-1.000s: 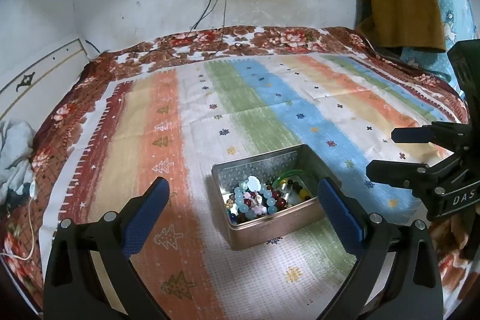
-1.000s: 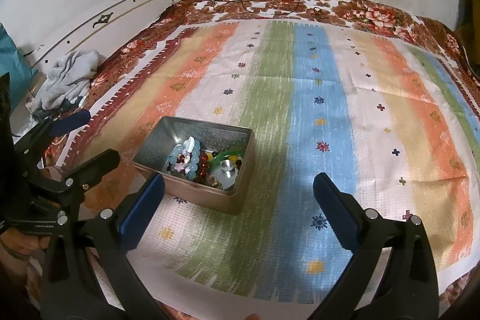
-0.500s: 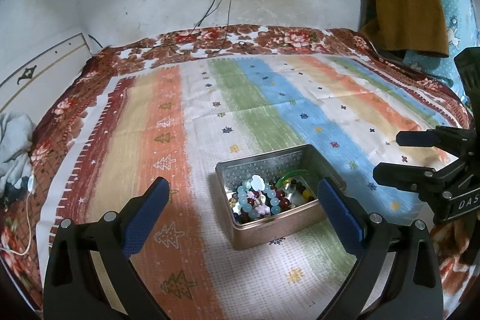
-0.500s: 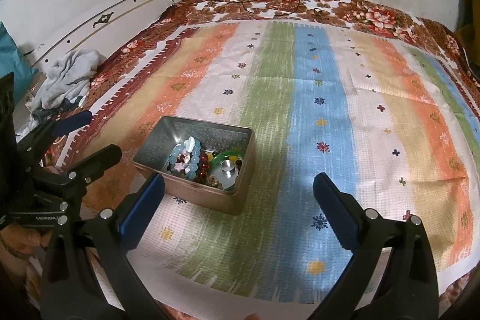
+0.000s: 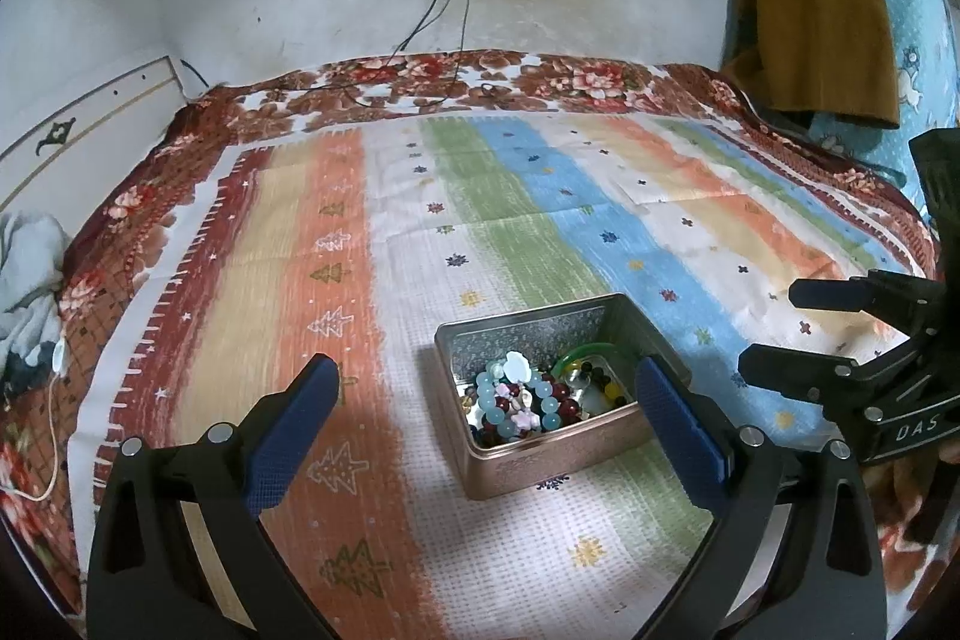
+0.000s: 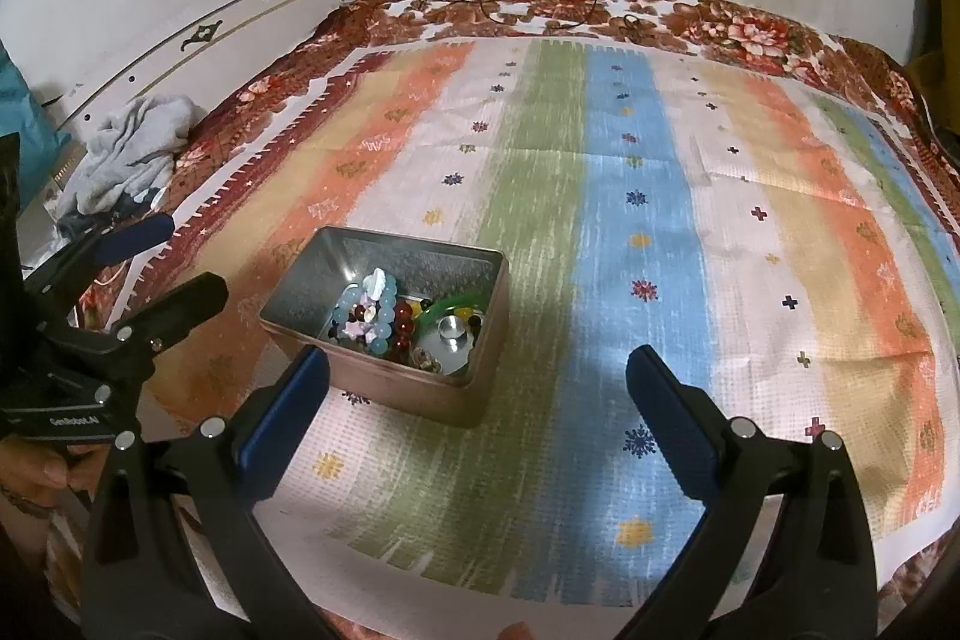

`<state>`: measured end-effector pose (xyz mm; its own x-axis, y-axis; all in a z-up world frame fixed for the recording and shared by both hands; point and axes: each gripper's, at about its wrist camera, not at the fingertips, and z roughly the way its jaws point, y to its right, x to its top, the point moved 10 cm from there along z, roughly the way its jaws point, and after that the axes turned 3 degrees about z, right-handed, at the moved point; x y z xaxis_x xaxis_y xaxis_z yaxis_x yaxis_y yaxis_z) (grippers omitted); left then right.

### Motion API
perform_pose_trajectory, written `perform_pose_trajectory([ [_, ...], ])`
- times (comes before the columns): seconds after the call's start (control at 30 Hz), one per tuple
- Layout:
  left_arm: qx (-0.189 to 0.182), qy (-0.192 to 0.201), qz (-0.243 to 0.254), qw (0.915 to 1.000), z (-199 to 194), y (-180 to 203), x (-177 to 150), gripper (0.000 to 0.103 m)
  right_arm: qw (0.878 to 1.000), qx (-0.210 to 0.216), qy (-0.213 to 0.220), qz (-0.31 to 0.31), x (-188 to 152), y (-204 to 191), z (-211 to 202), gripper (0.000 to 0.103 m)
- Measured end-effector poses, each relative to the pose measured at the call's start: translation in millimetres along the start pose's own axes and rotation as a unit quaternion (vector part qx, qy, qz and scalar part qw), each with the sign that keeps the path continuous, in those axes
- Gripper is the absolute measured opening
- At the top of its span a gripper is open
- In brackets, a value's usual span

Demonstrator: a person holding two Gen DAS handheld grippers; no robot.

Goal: Organize jewelry

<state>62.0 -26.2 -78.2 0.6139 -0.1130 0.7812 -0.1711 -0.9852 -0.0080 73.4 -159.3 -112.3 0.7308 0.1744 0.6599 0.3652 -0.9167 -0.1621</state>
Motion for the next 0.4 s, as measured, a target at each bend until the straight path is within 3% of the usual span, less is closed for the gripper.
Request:
perform_pose_trajectory([
  [0.4, 0.000, -0.025, -0.008, 0.9997, 6.2, -1.0, -4.3, 0.097, 1.000, 0.000, -0.005, -0.006, -0.6, -0.8, 0.5, 0.098],
])
